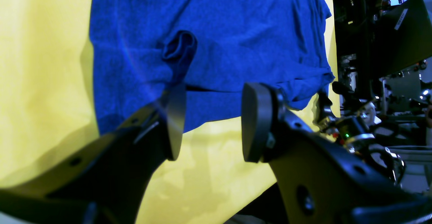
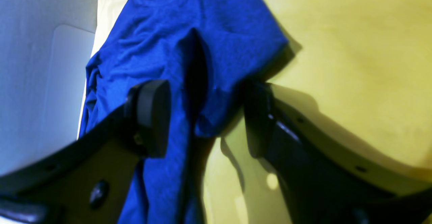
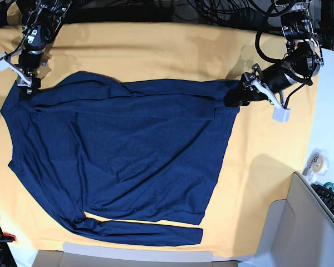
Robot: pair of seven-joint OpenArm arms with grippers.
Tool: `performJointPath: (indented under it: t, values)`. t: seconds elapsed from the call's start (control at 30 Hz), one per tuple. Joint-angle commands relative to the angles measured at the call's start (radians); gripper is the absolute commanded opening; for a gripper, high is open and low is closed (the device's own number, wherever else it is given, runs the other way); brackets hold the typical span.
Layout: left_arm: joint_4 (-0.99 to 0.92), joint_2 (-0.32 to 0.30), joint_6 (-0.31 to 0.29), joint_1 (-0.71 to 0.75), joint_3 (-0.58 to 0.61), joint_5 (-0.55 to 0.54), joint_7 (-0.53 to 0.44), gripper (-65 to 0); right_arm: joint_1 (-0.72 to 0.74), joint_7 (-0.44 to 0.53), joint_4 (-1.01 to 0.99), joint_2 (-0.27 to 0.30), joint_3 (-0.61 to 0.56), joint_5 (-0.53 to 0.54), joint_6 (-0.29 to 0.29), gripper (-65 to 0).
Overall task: Fold the T-shirt properly
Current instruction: 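Hold the shirt edge with both grippers and adjust the grip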
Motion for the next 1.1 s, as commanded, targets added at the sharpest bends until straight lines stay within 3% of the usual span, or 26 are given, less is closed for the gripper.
performJointPath:
  t: [0.0,0.4,0.57,0.63,0.8,0.9,1.07]
  values:
    - [0.017,-0.01,-0.006,-0.006,-0.01,-0.02,-0.003,-38.3,0.011,-0.031,-0.017,0.001,-0.001,0.036,-0.015,-31.3]
    - [0.017,-0.013,-0.003,-0.006,-0.01,-0.027,0.007,-40.5,0.082,-0.033,-0.018,0.021,0.001,0.031,-0.028,-31.3]
    - [0.017,-0.014,-0.001,-0.006,-0.01,-0.027,0.018,-40.5,0.1,-0.033,-0.018,0.021,-0.001,0.031,-0.104,-31.6]
    - [0.017,-0.014,-0.001,-0.006,-0.01,-0.027,0.05,-40.5,0.1,-0.033,-0.018,0.021,-0.001,0.031,-0.11,-36.1]
    - [0.017,-0.008,-0.001,-0.009,-0.045,-0.027,0.093,-40.6,0.097,-0.047,-0.018,0.021,-0.008,0.031,-0.11,-65.0]
    - [0.017,-0.007,-0.001,-0.007,-0.085,-0.027,0.124,-40.5,0.103,-0.119,-0.018,0.023,-0.011,0.03,-0.11,-64.8]
    - [0.008,0.01,-0.001,-0.004,-0.168,-0.024,0.144,-39.4,0.109,-0.122,-0.017,0.023,-0.011,0.03,-0.11,-65.0]
